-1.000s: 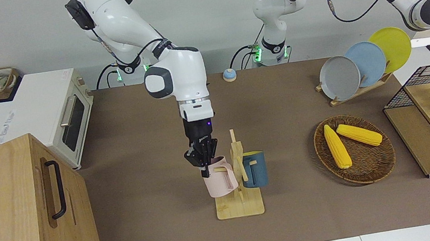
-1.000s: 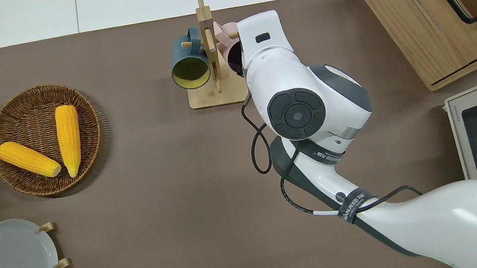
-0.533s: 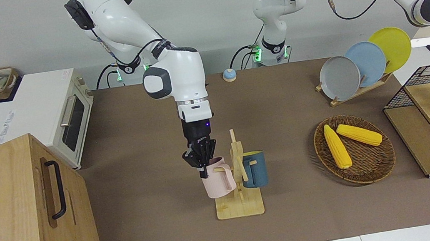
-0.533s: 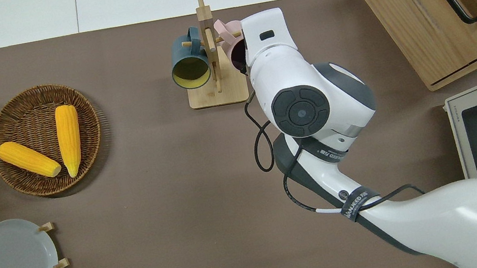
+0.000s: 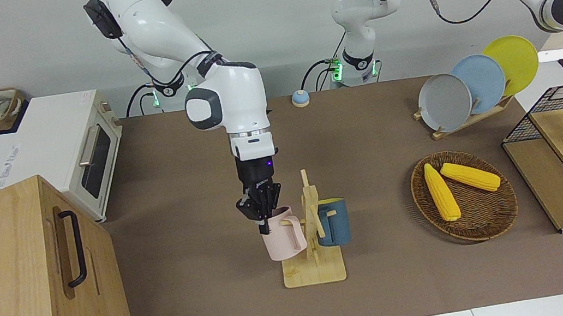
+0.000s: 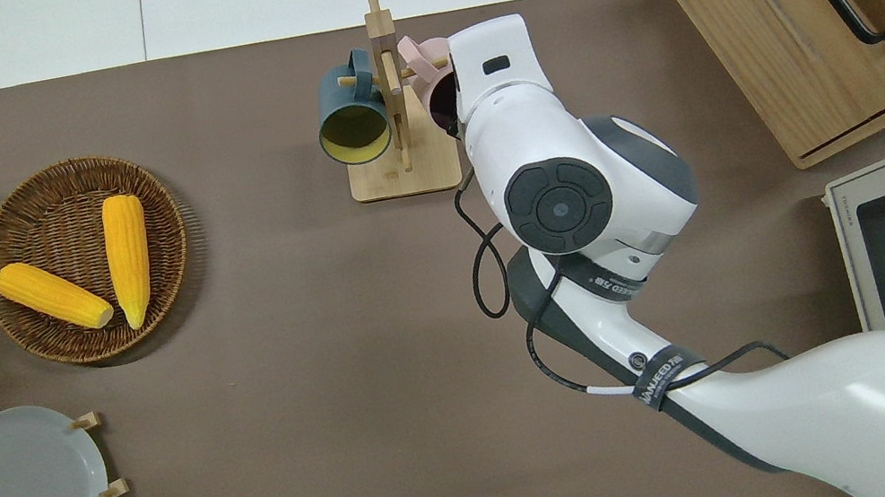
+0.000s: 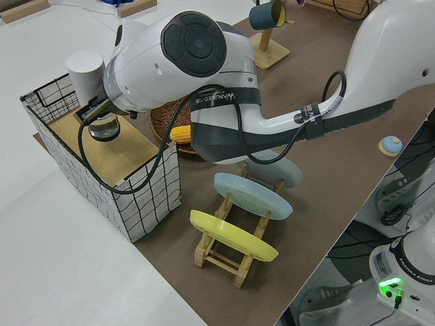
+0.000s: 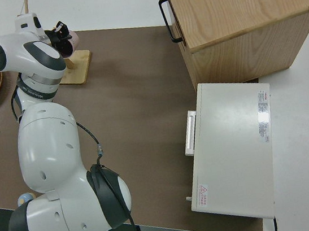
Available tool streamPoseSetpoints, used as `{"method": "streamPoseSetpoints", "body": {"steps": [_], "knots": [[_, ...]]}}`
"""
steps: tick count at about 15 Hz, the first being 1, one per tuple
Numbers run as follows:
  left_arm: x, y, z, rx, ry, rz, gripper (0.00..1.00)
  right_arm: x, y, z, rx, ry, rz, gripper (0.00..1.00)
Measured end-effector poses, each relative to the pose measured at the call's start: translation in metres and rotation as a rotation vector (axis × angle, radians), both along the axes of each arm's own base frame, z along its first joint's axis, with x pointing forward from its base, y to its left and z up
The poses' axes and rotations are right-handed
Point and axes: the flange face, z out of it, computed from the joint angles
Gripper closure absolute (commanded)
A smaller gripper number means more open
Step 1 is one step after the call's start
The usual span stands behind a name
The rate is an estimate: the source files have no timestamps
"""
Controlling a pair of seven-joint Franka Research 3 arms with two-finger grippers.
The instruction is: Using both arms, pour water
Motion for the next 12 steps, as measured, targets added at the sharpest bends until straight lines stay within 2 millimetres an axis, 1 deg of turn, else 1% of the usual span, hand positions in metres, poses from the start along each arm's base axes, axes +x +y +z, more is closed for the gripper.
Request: {"method": "streamPoseSetpoints", "body": {"steps": [6,12], "knots": [[-0.003,-0.002,0.008,-0.003,0.016,-0.008,1.00,-0.001,-0.007,0.004,-0.005,-0.002,-0.008,0.973],[-0.006,-0.009,0.029,-0.019,0.055,0.004,1.00,-0.005,-0.022,0.012,-0.009,-0.005,-0.023,0.973]]}}
